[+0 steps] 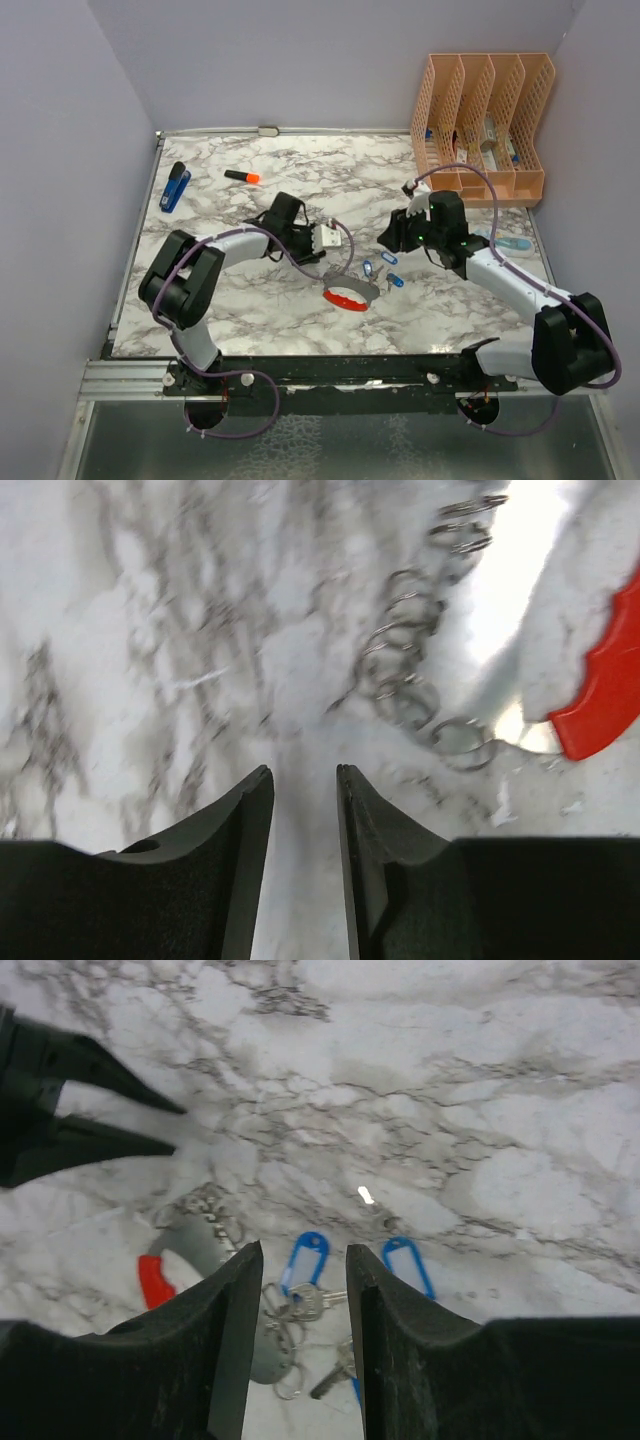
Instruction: Put the keys on the keyring
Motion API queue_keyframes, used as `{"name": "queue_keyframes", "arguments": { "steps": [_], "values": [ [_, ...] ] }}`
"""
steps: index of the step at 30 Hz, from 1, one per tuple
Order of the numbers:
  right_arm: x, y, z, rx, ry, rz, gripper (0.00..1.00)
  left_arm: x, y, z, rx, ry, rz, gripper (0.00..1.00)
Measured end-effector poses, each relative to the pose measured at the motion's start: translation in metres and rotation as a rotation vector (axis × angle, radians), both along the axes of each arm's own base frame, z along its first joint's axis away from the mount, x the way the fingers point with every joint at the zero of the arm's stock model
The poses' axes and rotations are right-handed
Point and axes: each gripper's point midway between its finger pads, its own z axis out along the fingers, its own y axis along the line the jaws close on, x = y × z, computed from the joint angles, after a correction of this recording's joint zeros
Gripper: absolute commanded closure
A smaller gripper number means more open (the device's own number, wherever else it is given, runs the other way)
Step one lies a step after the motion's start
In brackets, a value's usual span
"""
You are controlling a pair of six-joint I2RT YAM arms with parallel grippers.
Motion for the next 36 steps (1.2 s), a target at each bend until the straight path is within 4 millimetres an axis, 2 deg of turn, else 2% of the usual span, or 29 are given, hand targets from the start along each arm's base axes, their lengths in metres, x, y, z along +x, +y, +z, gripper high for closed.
{"name": "queue_keyframes", "arguments": {
  "steps": [3,7,10,15,17,22,27,36],
  "values": [
    [-0.015,0.026,0.007,0.069,0.058,0.043,0.66,0.029,0.026,0.017,-0.05,0.009,0.151,0.62],
    [-0.041,0.075,0.019,0.159,0.16,0.104,0.69,0.062,0.061,0.058,-0.138,-0.041,0.317,0.62],
    [-0.062,0.113,0.017,0.204,0.276,0.134,0.69,0.07,0.067,0.085,-0.195,-0.072,0.376,0.61],
    [-0.079,0.148,-0.004,0.197,0.422,0.11,0.68,0.068,0.07,0.107,-0.267,-0.055,0.47,0.62],
    [-0.082,0.152,-0.015,0.186,0.469,0.077,0.68,0.064,0.075,0.108,-0.281,-0.034,0.51,0.62],
    [-0.078,0.143,-0.03,0.154,0.514,-0.034,0.67,0.058,0.082,0.111,-0.301,0.001,0.58,0.62],
    [-0.072,0.138,-0.04,0.139,0.525,-0.102,0.67,0.057,0.082,0.114,-0.315,0.016,0.602,0.61],
    [-0.069,0.132,-0.074,0.082,0.576,-0.182,0.7,0.057,0.081,0.116,-0.328,0.029,0.617,0.62]
  ]
}}
